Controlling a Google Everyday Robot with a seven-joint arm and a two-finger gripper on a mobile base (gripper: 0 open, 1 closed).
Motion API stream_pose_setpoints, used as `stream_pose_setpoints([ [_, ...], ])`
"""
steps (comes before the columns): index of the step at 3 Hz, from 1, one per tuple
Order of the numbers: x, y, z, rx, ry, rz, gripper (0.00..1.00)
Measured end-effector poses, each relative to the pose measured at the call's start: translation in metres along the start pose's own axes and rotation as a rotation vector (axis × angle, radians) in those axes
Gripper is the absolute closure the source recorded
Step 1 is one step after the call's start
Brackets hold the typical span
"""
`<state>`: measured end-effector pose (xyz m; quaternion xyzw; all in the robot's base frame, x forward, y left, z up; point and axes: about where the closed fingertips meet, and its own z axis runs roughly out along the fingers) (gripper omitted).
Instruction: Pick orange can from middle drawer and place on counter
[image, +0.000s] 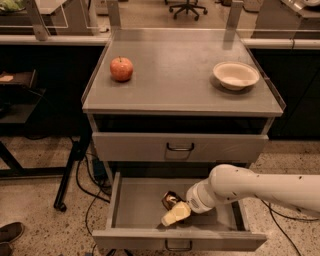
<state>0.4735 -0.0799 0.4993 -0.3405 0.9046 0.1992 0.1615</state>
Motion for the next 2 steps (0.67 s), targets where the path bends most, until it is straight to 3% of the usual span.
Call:
stream_pose_setpoints([
  [1, 0.000, 0.000, 0.000, 0.000, 0.000, 0.000, 0.00],
  [2, 0.002, -0.014, 0.015, 0.002, -0.043, 0.088, 0.00],
])
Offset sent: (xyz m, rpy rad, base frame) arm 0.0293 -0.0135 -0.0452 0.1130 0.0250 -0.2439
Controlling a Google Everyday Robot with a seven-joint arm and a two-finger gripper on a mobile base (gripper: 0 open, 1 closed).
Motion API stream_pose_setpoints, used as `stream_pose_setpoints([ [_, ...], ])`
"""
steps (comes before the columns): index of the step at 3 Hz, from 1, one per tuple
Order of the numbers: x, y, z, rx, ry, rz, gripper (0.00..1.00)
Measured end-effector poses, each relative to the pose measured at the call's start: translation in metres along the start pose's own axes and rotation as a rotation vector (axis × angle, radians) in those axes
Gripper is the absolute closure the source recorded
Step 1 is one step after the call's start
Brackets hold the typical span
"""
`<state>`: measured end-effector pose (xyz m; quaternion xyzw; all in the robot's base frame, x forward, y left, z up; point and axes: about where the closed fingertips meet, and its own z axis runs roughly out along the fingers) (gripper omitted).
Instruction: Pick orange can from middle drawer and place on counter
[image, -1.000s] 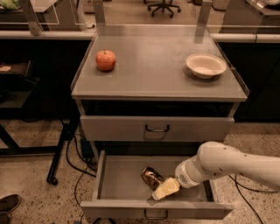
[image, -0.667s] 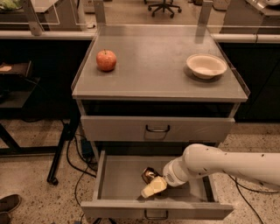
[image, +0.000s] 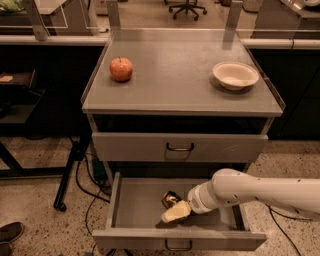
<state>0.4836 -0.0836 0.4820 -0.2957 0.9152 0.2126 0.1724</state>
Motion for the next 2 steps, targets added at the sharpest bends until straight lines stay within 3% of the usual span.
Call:
stream_pose_setpoints([
  [1, 0.0090, -0.0236, 0.0175, 0.014, -0.025, 0.094, 0.00],
  [2, 0.0094, -0.0219, 0.0204, 0.013, -0.026, 0.096, 0.00],
])
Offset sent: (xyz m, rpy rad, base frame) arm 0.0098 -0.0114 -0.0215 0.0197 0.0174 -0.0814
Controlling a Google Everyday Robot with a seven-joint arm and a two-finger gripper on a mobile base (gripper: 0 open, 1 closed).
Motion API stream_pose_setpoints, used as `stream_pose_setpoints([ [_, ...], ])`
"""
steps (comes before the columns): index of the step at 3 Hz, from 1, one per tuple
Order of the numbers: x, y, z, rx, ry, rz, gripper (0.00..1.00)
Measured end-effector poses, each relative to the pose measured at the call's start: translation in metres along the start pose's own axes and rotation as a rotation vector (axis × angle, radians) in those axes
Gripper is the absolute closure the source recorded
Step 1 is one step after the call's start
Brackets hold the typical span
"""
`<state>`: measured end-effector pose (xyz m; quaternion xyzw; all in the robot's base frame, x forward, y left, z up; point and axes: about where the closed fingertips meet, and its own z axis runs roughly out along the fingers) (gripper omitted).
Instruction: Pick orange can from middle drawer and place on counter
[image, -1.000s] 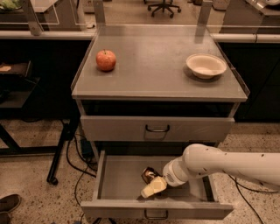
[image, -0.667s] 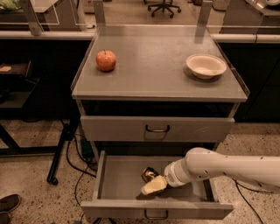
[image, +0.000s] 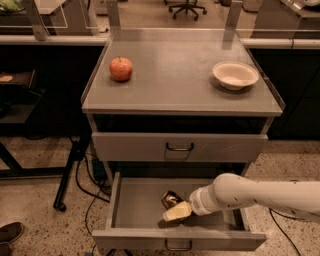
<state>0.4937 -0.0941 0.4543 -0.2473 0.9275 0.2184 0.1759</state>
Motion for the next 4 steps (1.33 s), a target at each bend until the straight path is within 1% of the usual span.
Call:
stream_pose_setpoints([
  [1, 0.004, 0.011, 0.021, 0.001, -0.006, 0.020, 0.00],
  [2, -0.009, 0.009, 0.035, 0.022, -0.023, 0.011, 0.00],
  [3, -0.022, 0.001, 0.047, 0.044, -0.037, 0.007, 0.00],
  [4, -0.022, -0.005, 0.056, 0.051, -0.031, 0.021, 0.00],
])
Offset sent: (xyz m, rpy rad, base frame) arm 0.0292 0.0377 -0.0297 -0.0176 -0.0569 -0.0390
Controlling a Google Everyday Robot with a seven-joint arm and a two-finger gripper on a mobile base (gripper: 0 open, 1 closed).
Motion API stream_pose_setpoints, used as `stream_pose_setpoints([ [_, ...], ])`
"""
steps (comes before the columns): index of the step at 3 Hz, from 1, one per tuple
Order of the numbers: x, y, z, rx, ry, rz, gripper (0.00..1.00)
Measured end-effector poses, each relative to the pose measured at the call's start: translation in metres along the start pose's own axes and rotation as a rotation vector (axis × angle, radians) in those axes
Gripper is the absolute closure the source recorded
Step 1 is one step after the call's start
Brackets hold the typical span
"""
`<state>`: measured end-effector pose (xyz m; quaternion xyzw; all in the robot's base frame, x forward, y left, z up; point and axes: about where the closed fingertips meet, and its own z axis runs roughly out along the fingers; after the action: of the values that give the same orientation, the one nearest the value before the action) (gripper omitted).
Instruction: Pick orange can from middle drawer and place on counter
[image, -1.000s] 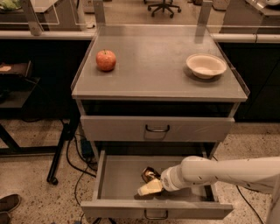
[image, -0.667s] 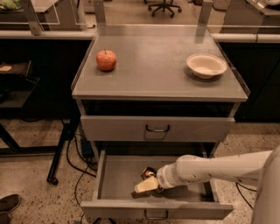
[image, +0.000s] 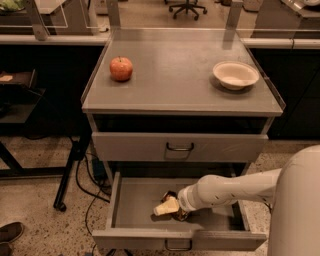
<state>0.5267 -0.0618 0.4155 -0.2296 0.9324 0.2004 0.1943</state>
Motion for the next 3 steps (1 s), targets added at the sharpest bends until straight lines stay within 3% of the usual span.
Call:
stream_pose_setpoints([
  [1, 0.027, -0.019, 0.014, 0.006, 0.040, 0.088, 0.00],
  [2, 0.039, -0.031, 0.020, 0.011, 0.054, 0.128, 0.00],
  [3, 0.046, -0.041, 0.026, 0.018, 0.053, 0.160, 0.19],
])
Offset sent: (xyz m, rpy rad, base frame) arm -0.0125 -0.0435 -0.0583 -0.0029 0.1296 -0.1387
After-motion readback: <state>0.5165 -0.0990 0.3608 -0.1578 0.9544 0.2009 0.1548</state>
